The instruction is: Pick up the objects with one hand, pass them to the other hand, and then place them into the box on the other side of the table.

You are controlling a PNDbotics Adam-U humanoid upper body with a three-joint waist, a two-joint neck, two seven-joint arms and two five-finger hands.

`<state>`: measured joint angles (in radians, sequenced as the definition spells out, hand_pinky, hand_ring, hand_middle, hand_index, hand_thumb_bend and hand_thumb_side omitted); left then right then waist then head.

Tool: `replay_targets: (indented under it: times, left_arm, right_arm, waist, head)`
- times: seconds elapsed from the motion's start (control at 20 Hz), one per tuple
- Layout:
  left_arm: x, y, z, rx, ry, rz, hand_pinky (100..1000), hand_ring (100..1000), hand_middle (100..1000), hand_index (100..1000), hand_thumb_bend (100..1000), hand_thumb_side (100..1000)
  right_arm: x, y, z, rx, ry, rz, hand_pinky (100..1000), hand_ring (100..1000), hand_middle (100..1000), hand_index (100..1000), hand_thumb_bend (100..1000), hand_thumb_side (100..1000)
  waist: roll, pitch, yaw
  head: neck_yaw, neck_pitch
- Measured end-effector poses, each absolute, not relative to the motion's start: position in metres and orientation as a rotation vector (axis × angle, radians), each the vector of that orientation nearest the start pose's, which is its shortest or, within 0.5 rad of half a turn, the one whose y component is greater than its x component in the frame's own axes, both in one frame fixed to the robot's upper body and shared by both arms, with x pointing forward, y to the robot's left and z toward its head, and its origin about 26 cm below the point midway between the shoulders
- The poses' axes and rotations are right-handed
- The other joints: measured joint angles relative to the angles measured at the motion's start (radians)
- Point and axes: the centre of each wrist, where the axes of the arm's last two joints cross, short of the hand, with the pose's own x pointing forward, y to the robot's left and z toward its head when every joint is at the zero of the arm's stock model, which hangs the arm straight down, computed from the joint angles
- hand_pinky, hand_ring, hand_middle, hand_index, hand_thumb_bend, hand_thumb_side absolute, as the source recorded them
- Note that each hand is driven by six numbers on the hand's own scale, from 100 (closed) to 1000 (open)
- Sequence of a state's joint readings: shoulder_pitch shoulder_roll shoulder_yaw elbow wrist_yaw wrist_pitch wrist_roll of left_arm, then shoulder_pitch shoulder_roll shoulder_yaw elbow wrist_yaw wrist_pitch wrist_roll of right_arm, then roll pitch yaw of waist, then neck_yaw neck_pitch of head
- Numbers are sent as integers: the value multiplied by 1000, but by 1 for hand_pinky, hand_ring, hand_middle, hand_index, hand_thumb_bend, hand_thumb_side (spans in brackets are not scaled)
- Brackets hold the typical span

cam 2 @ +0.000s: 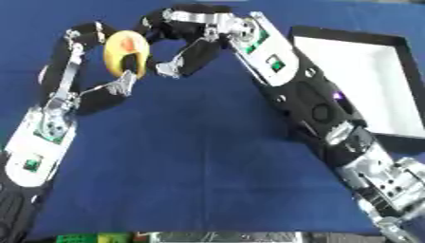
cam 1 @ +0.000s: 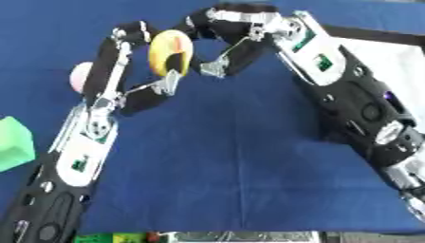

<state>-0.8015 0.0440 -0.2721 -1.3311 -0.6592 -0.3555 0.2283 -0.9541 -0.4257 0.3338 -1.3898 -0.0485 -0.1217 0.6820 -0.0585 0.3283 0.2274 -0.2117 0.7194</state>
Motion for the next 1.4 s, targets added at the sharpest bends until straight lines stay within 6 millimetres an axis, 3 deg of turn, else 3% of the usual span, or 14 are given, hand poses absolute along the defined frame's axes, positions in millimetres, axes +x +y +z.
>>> replay_targets:
  times: [0.3, 0.5, 0.65, 0.9, 1.1, 1.4]
  left_arm:
    - [409, 85, 181, -504, 3379, 1144, 873, 734, 587, 726, 100, 367]
    - [410, 84, 180, -547, 3395, 1198, 892, 788, 671, 867, 100, 472]
    - [410, 83, 180, -593, 3407, 1230, 899, 809, 705, 914, 100, 541]
    - [410, 82, 179, -641, 3400, 1279, 905, 829, 730, 941, 304, 740]
    - [410, 83, 178, -637, 3371, 1299, 904, 831, 730, 941, 357, 775]
    - [412, 88, 173, -627, 3353, 1309, 905, 833, 731, 942, 351, 787]
  right_arm:
    - [421, -175, 267, 221, -1942, 1521, 940, 1000, 654, 637, 100, 122]
    - [419, -178, 268, 226, -1954, 1494, 935, 1000, 642, 628, 100, 101]
    - [417, -180, 270, 236, -1958, 1484, 927, 1000, 634, 621, 100, 100]
    - [416, -184, 272, 242, -1975, 1466, 922, 1000, 625, 613, 100, 100]
    - [415, -187, 274, 234, -1990, 1452, 919, 1000, 619, 609, 100, 100]
    - [416, -195, 277, 202, -2023, 1427, 908, 1000, 610, 602, 100, 117]
  waist:
    - [-1, 0, 0]
    - [0, 0, 0]
    - [1, 0, 0]
    - [2, 0, -2]
    - [4, 0, -3]
    - [8, 0, -10]
  head:
    - [-1, 0]
    - [-2, 0]
    - [-3, 0]
    - [-5, 0]
    - [-6, 0]
    - [-9, 4]
